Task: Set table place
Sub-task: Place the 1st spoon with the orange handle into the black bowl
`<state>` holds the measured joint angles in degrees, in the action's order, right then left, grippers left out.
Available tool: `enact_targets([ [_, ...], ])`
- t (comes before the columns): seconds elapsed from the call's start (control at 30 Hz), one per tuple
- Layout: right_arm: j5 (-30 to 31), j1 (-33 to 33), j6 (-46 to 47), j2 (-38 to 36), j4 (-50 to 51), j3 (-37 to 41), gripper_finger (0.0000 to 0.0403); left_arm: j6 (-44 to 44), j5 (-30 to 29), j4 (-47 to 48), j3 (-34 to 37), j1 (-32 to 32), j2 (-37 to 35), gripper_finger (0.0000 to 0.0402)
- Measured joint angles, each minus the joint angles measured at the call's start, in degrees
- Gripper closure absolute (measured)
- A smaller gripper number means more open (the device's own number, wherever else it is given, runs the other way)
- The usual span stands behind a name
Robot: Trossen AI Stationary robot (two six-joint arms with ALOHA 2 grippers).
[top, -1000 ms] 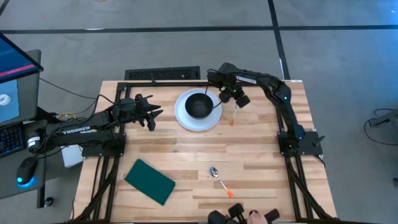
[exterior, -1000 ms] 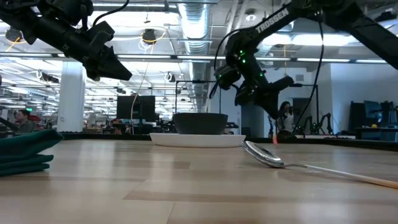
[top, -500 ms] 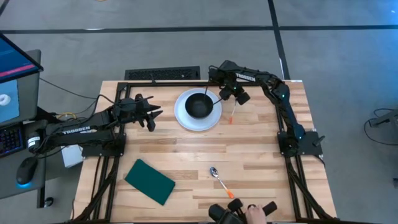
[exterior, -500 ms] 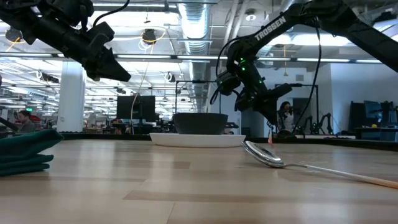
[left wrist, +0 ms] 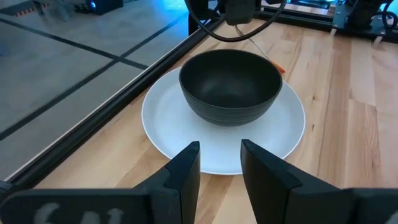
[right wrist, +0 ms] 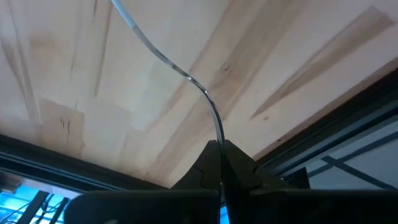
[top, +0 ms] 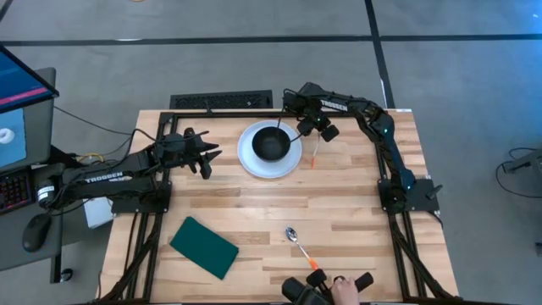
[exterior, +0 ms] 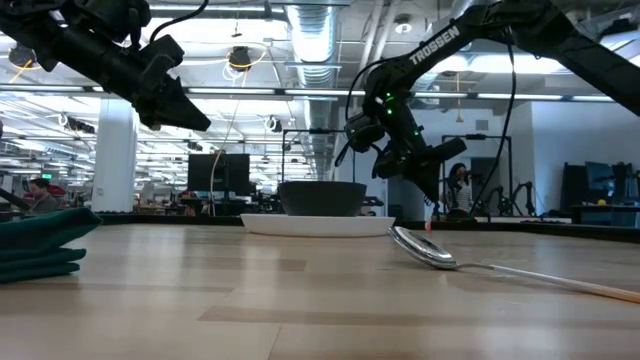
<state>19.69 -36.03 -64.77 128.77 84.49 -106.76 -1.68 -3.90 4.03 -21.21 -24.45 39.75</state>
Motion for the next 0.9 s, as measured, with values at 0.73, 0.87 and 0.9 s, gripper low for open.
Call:
enact_targets([
  [0.73, 0.0, 0.7, -2.7, 0.0, -3.8, 3.5, 0.0383, 0.0, 0.0, 1.0, 0.0, 0.0, 0.0, 0.0296],
  [0.87, 2.1, 1.0, -2.7, 0.0, -5.1, 6.0, 0.0383, 0.0, 0.0, 1.0, 0.0, 0.0, 0.0, 0.0296],
  [0.9, 2.5, 1.1, -2.4, 0.0, -5.2, 6.3, 0.0383, 0.0, 0.0, 1.0, 0.0, 0.0, 0.0, 0.0296],
])
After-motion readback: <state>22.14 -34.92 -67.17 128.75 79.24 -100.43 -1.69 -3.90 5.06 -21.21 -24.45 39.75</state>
